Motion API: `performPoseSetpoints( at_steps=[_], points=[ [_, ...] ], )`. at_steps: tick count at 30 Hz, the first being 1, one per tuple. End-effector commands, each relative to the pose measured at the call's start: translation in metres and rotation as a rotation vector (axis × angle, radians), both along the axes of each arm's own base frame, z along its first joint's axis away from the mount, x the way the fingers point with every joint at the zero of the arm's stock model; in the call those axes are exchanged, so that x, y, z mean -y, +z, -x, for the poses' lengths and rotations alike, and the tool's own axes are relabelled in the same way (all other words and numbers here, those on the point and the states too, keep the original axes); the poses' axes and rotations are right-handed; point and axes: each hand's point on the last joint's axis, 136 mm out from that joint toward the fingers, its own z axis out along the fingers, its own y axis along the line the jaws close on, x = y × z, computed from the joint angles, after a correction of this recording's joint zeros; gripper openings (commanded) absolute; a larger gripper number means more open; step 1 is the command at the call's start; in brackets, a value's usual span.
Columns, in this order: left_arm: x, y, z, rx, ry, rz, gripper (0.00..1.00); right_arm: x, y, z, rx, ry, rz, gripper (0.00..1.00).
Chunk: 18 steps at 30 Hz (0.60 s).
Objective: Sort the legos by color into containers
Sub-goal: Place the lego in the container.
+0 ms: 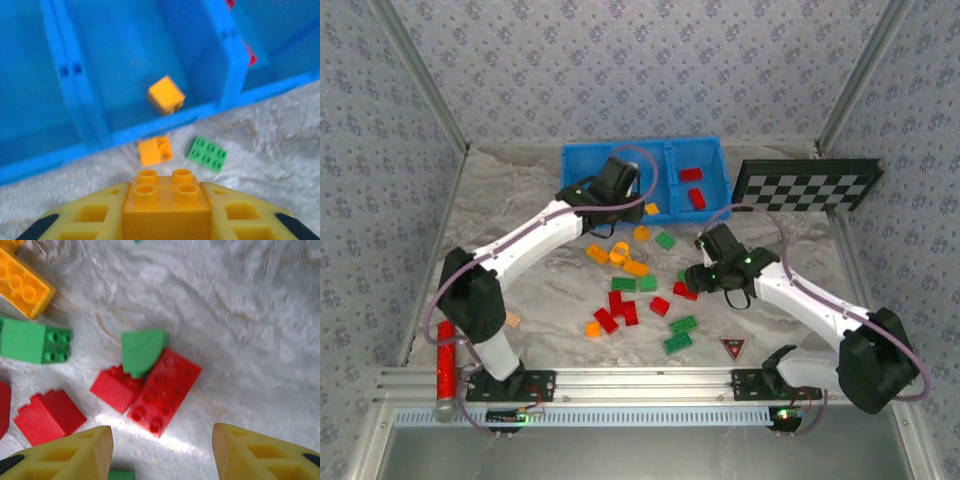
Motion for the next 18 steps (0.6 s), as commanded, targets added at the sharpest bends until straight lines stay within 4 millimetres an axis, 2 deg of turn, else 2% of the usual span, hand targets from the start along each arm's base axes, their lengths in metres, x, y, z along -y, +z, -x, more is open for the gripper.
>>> performPoseSetpoints(
  at_steps=[1, 6, 9, 13, 18],
  points=[
    [0.017, -0.01, -0.017, 0.016, -0.048, -0.049, 0.23, -0.001, -0.008, 0.017, -0.057, -0.078, -0.057, 0.57],
    [0.045, -0.016, -0.05, 0.046, -0.071, -0.069, 0.22, 0.001, -0.021, 0.042, -0.13, -0.151, -0.096, 0.59],
    [0.055, -0.025, -0.069, 0.054, -0.071, -0.108, 0.22, 0.007, -0.028, 0.055, -0.193, -0.271, -0.145, 0.6],
    [0.059, -0.041, -0.09, 0.038, -0.056, -0.142, 0.22, 0.005, -0.037, 0.069, -0.276, -0.391, -0.236, 0.63],
    [0.056, -0.066, -0.105, -0.006, -0.036, -0.152, 0.23, 0.002, -0.041, 0.079, -0.342, -0.471, -0.271, 0.68]
  ],
)
